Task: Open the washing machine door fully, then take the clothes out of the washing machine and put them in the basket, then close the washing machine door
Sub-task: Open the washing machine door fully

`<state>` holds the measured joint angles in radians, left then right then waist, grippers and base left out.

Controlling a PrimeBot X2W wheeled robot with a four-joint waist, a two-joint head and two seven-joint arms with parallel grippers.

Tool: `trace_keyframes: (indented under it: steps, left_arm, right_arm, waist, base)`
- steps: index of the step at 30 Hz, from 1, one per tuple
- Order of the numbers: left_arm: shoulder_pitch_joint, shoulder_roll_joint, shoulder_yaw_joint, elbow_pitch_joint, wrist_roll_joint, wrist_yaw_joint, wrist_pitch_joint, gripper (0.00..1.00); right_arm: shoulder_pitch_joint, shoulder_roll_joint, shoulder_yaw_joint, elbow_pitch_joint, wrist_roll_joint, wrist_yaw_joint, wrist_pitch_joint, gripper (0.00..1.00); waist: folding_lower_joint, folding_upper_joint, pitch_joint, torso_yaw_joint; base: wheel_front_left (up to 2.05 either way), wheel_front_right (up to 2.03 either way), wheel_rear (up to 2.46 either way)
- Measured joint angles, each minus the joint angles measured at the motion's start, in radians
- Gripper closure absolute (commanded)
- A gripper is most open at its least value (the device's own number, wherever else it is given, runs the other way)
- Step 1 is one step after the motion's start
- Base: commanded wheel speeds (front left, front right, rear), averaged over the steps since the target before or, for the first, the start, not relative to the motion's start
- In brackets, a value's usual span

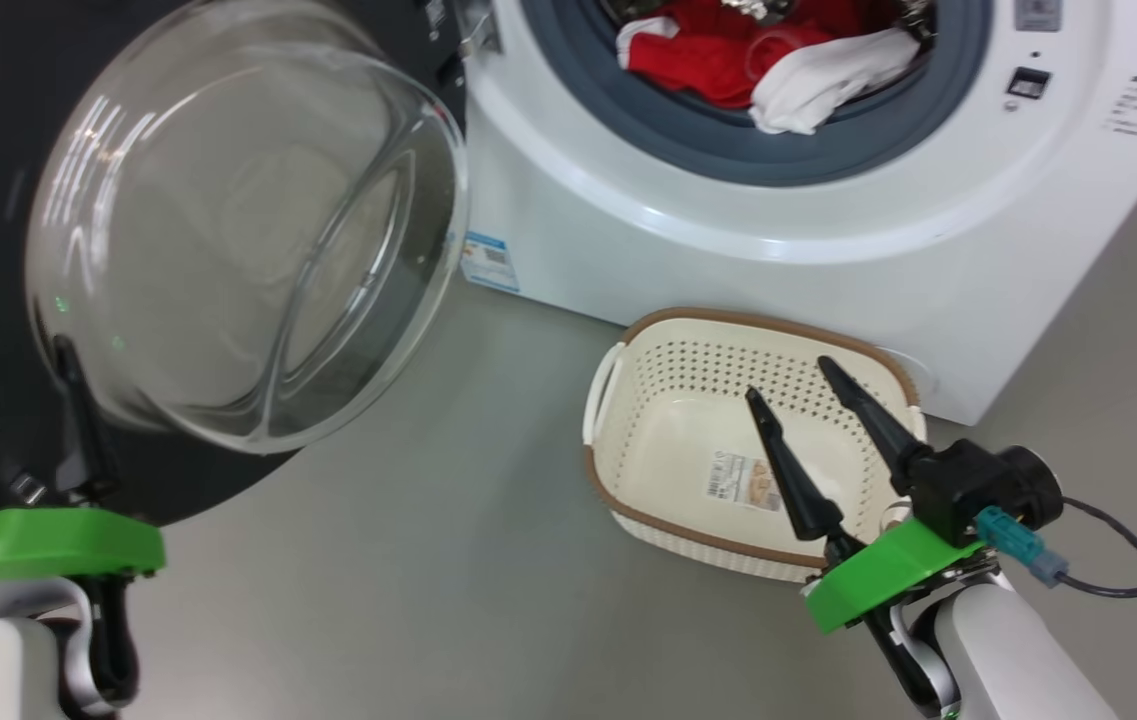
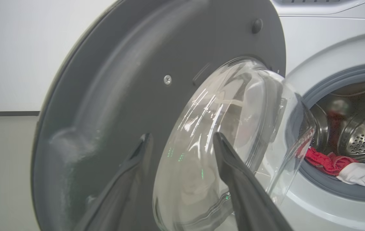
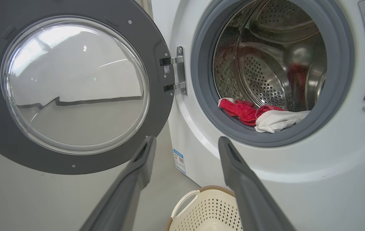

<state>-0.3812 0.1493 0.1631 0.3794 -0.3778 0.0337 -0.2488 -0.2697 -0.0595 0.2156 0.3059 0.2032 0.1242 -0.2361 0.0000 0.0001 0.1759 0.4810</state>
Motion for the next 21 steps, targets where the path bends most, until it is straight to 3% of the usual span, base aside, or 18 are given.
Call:
trace_keyframes:
  steps: [11, 21]
  left_arm:
    - [0.094, -0.017, -0.086, -0.29, -0.002, -0.033, 0.114, 0.0]
    - [0.128, -0.021, -0.121, -0.392, -0.064, -0.096, 0.134, 0.0]
  right_arm:
    - [0.025, 0.002, -0.076, -0.016, 0.016, 0.0, -0.012, 0.0]
    - [0.028, 0.004, -0.16, -0.078, 0.005, 0.0, -0.019, 0.0]
  waist:
    - [0.0, 0.0, -0.042, -0.104]
    - [0.0, 0.0, -0.06, -0.231]
  base:
    - [0.0, 0.0, 0.0]
    - [0.0, 0.0, 0.0]
